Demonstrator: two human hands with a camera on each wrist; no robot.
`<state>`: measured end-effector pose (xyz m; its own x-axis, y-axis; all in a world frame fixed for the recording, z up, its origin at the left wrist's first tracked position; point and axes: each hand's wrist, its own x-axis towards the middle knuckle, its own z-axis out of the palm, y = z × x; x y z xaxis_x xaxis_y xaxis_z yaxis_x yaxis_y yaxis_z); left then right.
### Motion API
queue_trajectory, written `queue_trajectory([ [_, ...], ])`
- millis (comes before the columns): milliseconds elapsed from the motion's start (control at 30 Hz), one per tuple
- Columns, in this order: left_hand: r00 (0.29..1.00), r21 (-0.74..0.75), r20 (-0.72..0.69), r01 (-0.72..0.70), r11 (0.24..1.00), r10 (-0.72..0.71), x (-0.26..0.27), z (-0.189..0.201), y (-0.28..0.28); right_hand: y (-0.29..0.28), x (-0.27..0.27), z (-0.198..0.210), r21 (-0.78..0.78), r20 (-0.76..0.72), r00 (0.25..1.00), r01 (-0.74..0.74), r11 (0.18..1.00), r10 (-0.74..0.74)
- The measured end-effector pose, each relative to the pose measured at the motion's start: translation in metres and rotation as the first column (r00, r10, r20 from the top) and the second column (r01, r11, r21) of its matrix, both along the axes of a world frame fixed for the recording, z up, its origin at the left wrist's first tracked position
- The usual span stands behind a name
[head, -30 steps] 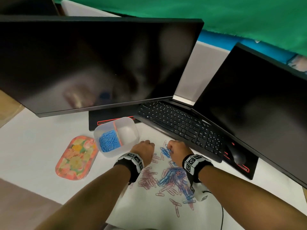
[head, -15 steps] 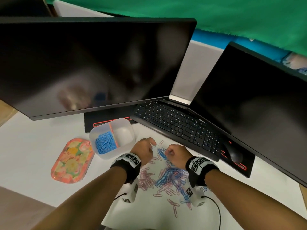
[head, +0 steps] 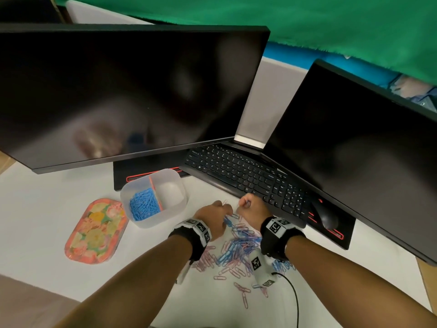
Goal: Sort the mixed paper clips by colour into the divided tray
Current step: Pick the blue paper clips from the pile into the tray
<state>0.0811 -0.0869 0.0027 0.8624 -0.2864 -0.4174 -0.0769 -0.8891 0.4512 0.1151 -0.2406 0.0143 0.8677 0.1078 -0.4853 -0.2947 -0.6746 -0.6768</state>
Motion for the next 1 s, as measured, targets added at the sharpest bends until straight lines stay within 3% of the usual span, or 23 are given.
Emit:
queue_trajectory([
  [100,0.999,0.110,0.022,0.038,0.993,-0.041,-0.002,-0.001,-0.001,0.002,-0.003,-0.004,-0.161,0.106,0.986,-0.112,0.981,0.130],
  [367,0.997,0.123,0.069,0.035,0.992,-0.044,-0.008,-0.002,0.011,0.014,-0.004,-0.013,-0.363,0.176,0.901,-0.315,0.877,0.396],
  [500,0.995,0.169,0.075,0.055,0.984,-0.068,-0.013,-0.002,0.012,0.019,-0.001,-0.013,-0.383,0.129,0.912,-0.316,0.868,0.389],
  [700,0.998,0.157,0.057,-0.021,0.987,0.012,-0.016,0.005,0.005,0.018,-0.006,-0.015,-0.390,0.045,0.910,-0.364,0.846,0.412],
  [867,0.987,0.002,0.063,-0.145,0.989,0.145,-0.021,0.004,0.009,0.013,-0.014,-0.012,-0.338,0.018,0.934,-0.330,0.881,0.357],
  [1000,0.957,-0.194,-0.006,-0.286,0.938,0.291,-0.025,0.006,0.015,0.010,-0.016,-0.002,-0.173,-0.020,0.976,-0.216,0.961,0.216],
])
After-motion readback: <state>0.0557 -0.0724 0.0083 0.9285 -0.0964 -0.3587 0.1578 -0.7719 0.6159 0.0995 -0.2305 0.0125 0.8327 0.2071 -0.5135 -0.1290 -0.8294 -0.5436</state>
